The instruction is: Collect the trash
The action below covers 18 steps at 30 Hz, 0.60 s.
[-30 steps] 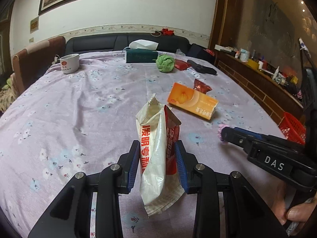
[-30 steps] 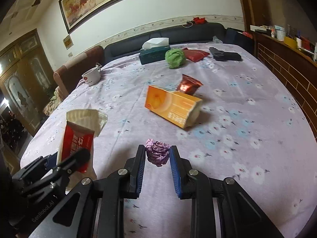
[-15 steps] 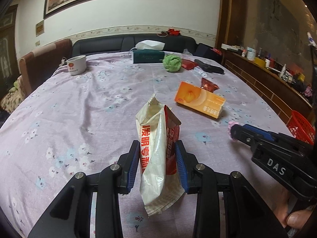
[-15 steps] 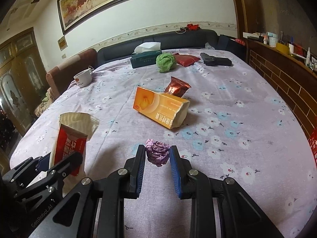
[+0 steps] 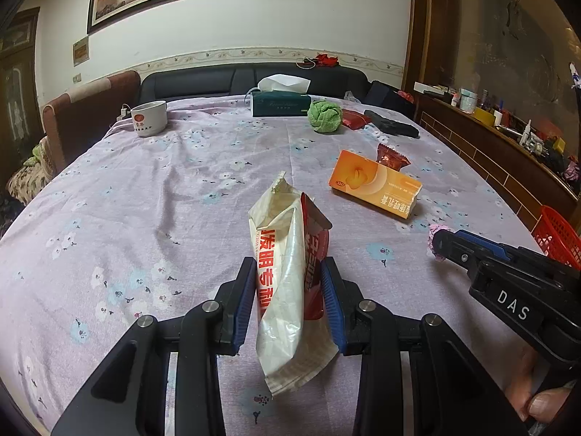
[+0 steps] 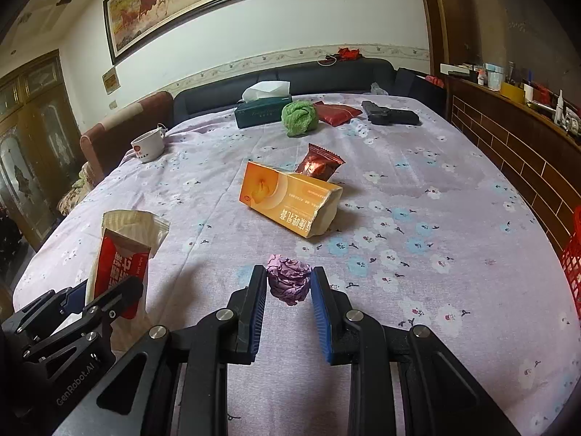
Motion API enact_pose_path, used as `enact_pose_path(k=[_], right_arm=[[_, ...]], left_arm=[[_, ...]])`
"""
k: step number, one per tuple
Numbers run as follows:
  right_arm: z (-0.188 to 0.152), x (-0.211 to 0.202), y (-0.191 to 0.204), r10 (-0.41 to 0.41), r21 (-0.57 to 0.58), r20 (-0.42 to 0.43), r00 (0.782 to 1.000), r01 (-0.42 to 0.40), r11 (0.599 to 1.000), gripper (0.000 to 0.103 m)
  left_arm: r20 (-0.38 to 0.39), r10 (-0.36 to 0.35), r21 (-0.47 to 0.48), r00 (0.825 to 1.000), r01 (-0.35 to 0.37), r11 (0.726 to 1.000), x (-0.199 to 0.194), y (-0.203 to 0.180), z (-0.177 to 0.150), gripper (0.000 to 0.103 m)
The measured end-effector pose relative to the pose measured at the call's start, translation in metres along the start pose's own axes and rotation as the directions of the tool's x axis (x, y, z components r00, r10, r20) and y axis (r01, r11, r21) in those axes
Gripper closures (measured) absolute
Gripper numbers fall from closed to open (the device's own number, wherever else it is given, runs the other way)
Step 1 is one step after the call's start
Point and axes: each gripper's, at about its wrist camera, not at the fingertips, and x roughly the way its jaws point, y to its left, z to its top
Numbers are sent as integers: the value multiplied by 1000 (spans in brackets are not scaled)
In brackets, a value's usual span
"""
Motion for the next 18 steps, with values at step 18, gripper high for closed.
enact_pose_path(k=[18], right_arm=[[0, 0, -1, 1, 2, -3, 1000, -1, 1000, 76]], left_arm=[[1, 1, -2, 1000, -1, 1000, 0, 0, 0, 69]])
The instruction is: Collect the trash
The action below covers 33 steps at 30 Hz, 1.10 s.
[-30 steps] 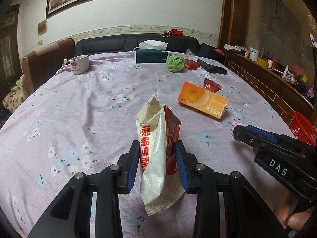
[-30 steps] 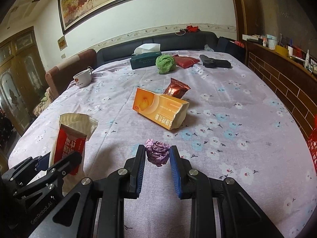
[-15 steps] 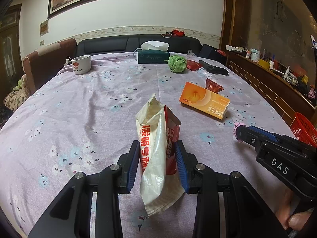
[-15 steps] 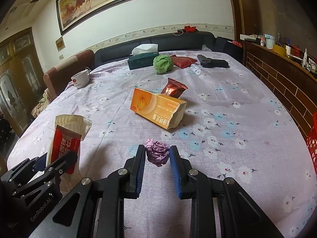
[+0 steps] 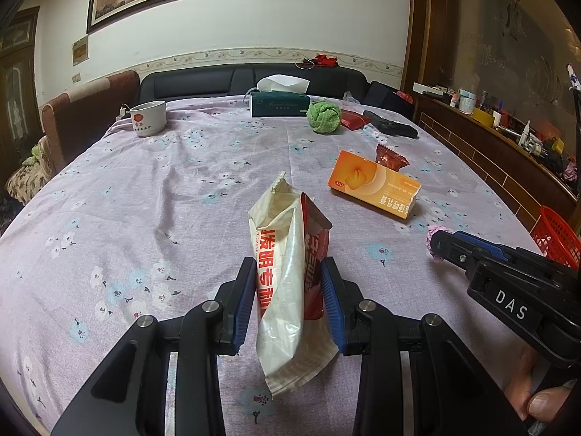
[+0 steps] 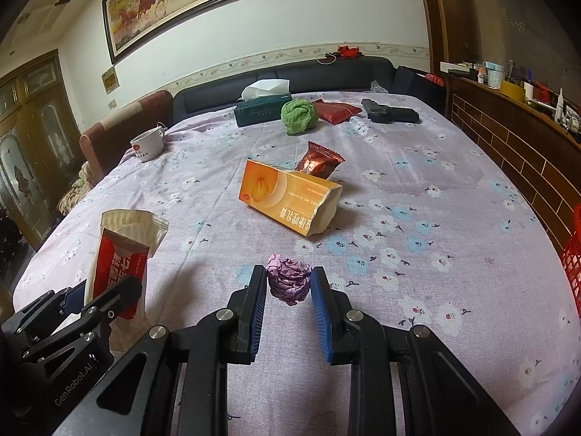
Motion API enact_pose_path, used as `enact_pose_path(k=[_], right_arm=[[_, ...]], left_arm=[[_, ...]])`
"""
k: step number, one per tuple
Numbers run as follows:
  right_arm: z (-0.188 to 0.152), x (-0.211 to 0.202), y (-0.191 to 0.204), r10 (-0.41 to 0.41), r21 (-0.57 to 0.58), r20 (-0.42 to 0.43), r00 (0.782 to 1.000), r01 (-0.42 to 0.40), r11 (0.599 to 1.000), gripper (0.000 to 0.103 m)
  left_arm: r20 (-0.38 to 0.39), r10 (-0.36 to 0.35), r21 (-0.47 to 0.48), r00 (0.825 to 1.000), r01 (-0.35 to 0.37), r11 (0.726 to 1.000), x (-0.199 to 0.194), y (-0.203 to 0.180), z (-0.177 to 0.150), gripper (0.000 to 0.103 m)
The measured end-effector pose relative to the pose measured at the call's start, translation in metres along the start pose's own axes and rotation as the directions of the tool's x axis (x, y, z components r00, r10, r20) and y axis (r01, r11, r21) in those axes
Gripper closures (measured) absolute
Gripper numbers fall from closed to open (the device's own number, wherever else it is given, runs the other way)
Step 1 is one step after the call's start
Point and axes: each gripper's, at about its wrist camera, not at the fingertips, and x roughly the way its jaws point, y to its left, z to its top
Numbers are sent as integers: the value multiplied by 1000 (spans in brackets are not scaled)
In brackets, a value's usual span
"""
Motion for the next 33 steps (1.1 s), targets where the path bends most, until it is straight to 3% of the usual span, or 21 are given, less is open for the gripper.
enact_pose_path(k=[33], right_arm=[[0, 3, -2, 2, -1, -15, 1000, -2, 1000, 76]], left_arm=[[0, -1, 1, 1000, 1, 1000, 0, -1, 0, 69]])
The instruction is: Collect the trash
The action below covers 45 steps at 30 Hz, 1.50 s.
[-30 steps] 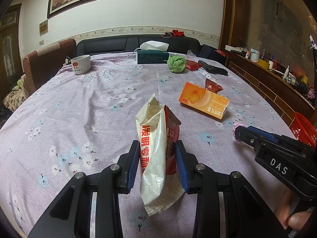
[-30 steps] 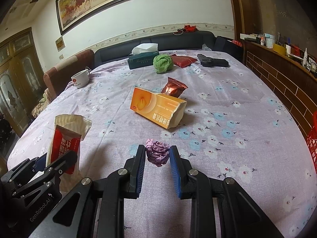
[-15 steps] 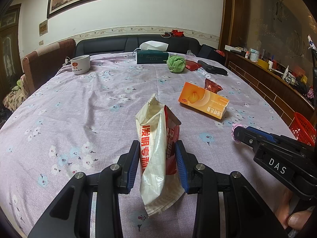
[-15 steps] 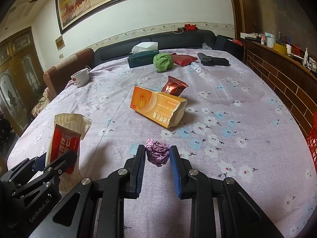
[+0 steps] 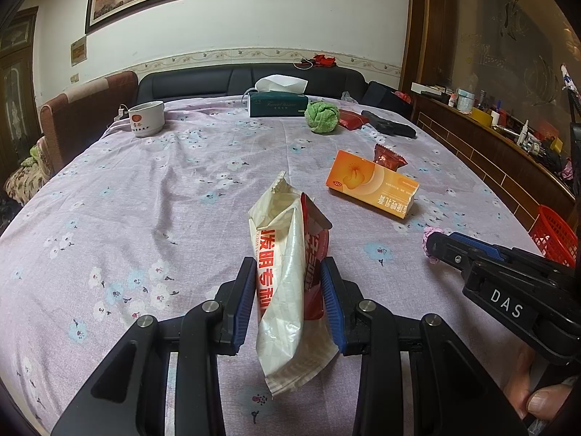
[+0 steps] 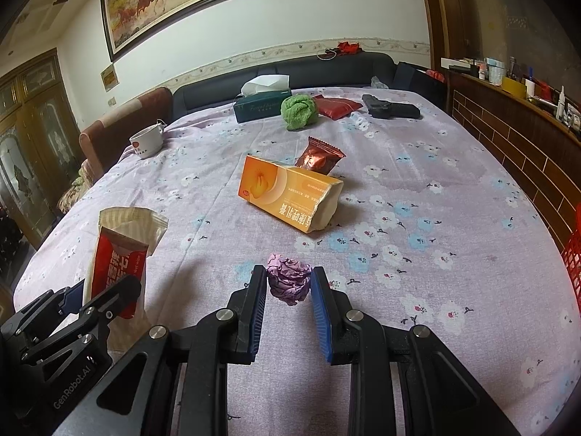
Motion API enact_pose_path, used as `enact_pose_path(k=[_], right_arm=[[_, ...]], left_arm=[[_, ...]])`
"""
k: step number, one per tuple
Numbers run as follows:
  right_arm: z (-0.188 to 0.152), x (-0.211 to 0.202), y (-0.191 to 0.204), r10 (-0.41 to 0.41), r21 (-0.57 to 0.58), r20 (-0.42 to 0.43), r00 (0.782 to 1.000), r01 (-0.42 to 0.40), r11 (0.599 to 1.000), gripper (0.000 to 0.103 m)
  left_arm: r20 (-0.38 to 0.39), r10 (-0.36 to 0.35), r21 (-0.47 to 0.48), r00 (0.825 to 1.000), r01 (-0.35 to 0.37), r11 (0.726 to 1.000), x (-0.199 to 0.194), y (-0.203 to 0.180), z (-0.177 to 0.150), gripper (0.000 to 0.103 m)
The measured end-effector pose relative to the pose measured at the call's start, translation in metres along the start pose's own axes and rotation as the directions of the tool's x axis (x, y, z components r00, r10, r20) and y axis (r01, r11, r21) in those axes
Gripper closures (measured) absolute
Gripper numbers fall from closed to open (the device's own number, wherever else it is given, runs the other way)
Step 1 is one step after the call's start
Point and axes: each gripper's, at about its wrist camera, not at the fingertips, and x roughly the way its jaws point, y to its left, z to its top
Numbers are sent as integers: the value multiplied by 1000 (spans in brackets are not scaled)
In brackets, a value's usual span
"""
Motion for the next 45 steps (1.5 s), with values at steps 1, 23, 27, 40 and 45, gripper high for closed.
enact_pose_path(k=[1, 23, 27, 40, 45], right_arm=[[0, 0, 0, 0, 0, -1, 1000, 0, 1000, 76], [0, 1, 1, -4, 4, 2, 1000, 4, 1000, 76], [0, 1, 1, -4, 6, 3, 1000, 4, 1000, 76], [-1, 0, 1, -6, 9, 6, 1000, 6, 1000, 76], [-1, -1, 0, -6, 10, 8, 1000, 6, 1000, 76]], left_arm=[[2, -2, 1, 1000, 2, 1000, 0, 0, 0, 69], [3, -2, 1, 1000, 2, 1000, 0, 0, 0, 69], [2, -2, 0, 1000, 2, 1000, 0, 0, 0, 69], [4, -1, 0, 1000, 1, 1000, -1, 0, 0, 69], [3, -3, 1, 1000, 3, 1000, 0, 1, 0, 69]])
